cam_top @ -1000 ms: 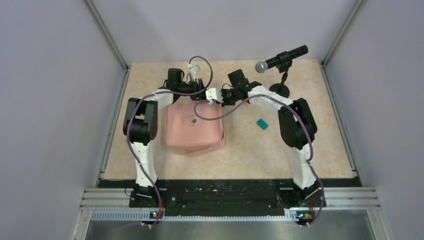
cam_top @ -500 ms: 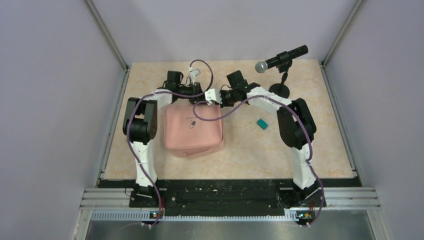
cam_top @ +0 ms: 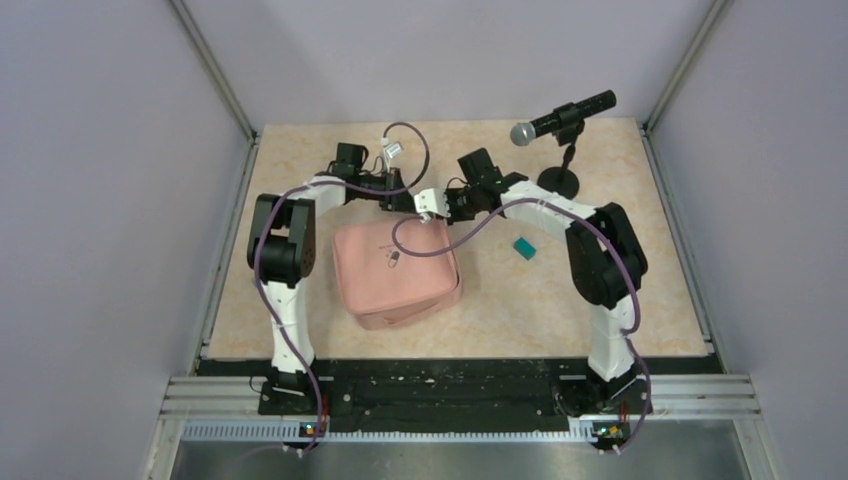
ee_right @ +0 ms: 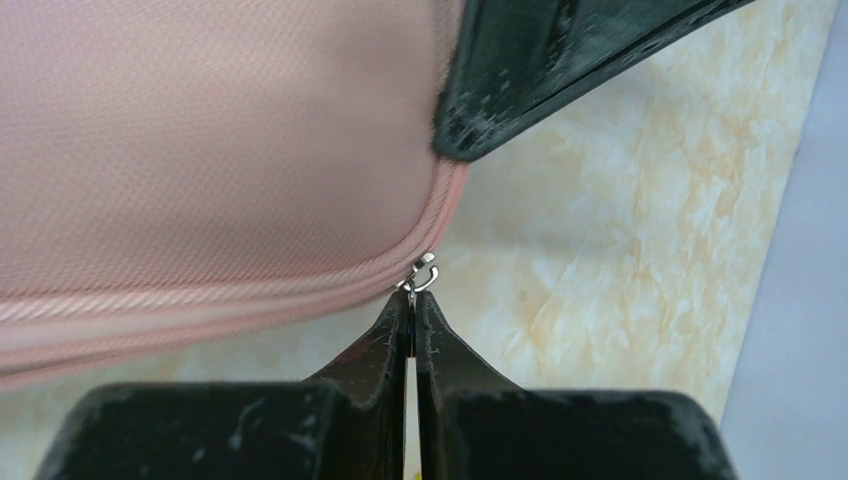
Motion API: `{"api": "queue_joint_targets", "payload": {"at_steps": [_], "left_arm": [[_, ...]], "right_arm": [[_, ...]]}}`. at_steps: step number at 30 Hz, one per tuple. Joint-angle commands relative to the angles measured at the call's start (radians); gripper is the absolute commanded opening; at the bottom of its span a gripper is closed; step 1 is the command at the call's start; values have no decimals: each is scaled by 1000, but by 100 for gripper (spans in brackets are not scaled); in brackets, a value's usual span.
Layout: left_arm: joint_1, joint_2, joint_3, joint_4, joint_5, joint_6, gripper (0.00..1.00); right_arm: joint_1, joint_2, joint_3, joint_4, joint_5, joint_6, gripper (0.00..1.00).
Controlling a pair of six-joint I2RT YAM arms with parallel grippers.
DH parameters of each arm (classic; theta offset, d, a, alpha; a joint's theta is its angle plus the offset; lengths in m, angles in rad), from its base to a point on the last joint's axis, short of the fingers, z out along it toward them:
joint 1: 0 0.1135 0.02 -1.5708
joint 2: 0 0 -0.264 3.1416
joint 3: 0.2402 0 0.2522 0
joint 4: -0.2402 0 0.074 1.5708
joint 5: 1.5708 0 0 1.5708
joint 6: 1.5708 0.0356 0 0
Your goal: Organize the medicine kit
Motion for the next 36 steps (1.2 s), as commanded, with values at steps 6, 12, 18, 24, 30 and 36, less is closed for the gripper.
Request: {"api": "queue_joint_targets", "payload": {"at_steps": [6,12,18,24,30,36], "left_arm": [[123,-80,-25,82,-188,-127,0],[160,-134,-91,149,-311,-284,0],[220,-334,-300,297,-542,-472,0],[197,-314,-243,328,-406,-432,57],[104,-161,-64,257,-184,-212,69],[59,-127,-110,230,-133,-131,64]], "right_arm": [[-3,-231,-222,-155,80,-59,0],[14,-281,-277,-203,57,36,0],[36,-355,-298,-246,76,195,0],[35,-344,-320,-171,121,127,0],[32,-234,-204,-113,120,119,0],[18,-161,-108,-57,127,122,0]]}}
